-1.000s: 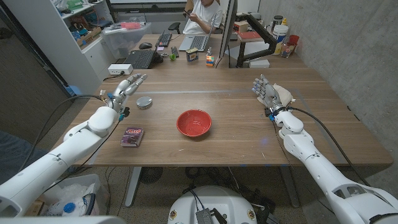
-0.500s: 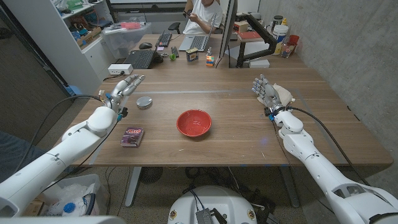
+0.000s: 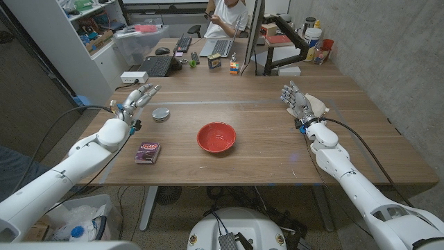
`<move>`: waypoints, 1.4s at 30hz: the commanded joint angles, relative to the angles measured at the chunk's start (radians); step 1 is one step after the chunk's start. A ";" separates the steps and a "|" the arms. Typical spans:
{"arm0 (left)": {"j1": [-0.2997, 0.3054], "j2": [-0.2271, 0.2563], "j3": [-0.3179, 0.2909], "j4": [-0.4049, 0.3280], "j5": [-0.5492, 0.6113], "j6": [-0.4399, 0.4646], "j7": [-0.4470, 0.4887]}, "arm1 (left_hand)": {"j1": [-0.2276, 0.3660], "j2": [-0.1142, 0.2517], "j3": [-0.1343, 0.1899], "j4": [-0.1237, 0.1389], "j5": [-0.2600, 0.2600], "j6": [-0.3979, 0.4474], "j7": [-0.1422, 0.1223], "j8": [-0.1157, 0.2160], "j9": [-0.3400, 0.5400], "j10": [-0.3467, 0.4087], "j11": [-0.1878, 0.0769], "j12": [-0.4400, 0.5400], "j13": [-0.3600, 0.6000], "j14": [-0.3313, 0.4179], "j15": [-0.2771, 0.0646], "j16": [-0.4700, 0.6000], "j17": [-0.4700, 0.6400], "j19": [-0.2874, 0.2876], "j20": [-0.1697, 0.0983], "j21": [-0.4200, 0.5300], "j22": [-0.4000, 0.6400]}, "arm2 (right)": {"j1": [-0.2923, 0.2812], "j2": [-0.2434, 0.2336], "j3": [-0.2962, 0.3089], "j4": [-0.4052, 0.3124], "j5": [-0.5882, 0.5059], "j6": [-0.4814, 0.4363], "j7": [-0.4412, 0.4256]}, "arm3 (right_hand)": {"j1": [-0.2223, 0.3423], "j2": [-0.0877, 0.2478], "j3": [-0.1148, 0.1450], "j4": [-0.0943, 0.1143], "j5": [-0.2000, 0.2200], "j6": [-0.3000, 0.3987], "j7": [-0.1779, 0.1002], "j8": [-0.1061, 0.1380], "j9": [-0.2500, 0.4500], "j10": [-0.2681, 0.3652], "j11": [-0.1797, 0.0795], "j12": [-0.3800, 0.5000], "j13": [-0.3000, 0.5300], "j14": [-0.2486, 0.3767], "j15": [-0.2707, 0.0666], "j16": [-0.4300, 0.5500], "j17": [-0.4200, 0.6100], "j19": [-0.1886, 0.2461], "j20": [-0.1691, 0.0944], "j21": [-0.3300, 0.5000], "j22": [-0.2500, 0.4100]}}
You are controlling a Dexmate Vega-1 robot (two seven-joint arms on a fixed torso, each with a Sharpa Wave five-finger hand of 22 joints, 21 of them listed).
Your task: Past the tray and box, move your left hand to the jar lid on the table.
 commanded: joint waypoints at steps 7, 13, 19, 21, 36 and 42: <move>-0.044 0.003 0.018 0.038 0.004 0.032 -0.013 | 0.009 0.001 -0.002 -0.003 0.006 0.010 0.000 0.002 0.003 0.009 -0.003 -0.002 0.004 0.008 -0.029 0.002 0.005 0.002 0.013 -0.004 0.006 | -0.010 -0.007 -0.002 -0.021 -0.001 -0.001 -0.015 | -0.002 0.002 -0.004 0.004 0.005 0.013 -0.002 0.009 0.005 0.011 0.004 0.002 0.005 0.009 0.002 0.003 0.005 0.012 0.002 -0.005 0.003; -0.064 -0.002 0.031 0.061 0.005 0.039 -0.021 | 0.010 0.002 -0.003 -0.003 0.006 0.011 0.000 0.002 0.003 0.010 -0.006 -0.003 0.004 0.008 -0.030 0.002 0.005 0.003 0.013 -0.006 0.006 | -0.013 -0.010 -0.002 -0.032 -0.004 -0.005 -0.024 | -0.002 0.002 -0.004 0.003 0.005 0.013 -0.002 0.009 0.005 0.010 0.002 0.002 0.005 0.010 0.003 0.003 0.005 0.014 0.001 -0.006 0.003; -0.079 -0.004 0.040 0.076 0.011 0.044 -0.019 | 0.012 0.003 -0.004 -0.003 0.007 0.015 -0.004 0.002 0.003 0.010 -0.006 -0.003 0.004 0.009 -0.030 0.002 0.005 0.002 0.017 -0.009 0.007 | -0.012 -0.008 -0.003 -0.031 -0.003 -0.004 -0.027 | -0.002 0.002 -0.004 0.003 0.005 0.015 -0.002 0.009 0.005 0.012 0.003 0.002 0.005 0.011 0.002 0.003 0.005 0.014 0.001 -0.006 0.003; -0.084 -0.002 0.044 0.077 0.013 0.050 -0.022 | 0.012 0.003 -0.005 -0.003 0.007 0.016 -0.003 0.003 0.003 0.011 -0.006 -0.004 0.005 0.009 -0.029 0.002 0.005 0.002 0.017 -0.010 0.007 | -0.010 -0.007 -0.004 -0.030 -0.005 -0.004 -0.028 | -0.002 0.002 -0.004 0.003 0.005 0.015 -0.002 0.009 0.005 0.012 0.003 0.002 0.005 0.012 0.002 0.004 0.005 0.015 0.001 -0.006 0.003; -0.129 0.003 0.075 0.096 0.036 0.089 -0.034 | 0.015 0.005 -0.006 -0.004 0.008 0.018 -0.004 0.002 0.004 0.011 -0.008 -0.005 0.005 0.009 -0.029 0.001 0.005 0.003 0.016 -0.013 0.007 | 0.004 0.000 -0.013 -0.010 -0.008 0.006 -0.022 | -0.002 0.003 -0.005 0.003 0.006 0.017 -0.003 0.009 0.005 0.014 0.004 0.001 0.005 0.014 0.001 0.002 0.005 0.016 0.002 -0.008 0.003; -0.150 0.010 0.094 0.095 0.060 0.117 -0.038 | 0.017 0.005 -0.006 -0.004 0.009 0.018 -0.005 0.002 0.004 0.012 -0.008 -0.005 0.005 0.009 -0.029 0.001 0.005 0.003 0.016 -0.015 0.007 | 0.007 0.001 -0.015 -0.005 -0.009 0.015 -0.019 | -0.002 0.003 -0.005 0.002 0.006 0.017 -0.003 0.009 0.005 0.014 0.005 0.001 0.005 0.014 0.002 0.002 0.005 0.016 0.002 -0.009 0.003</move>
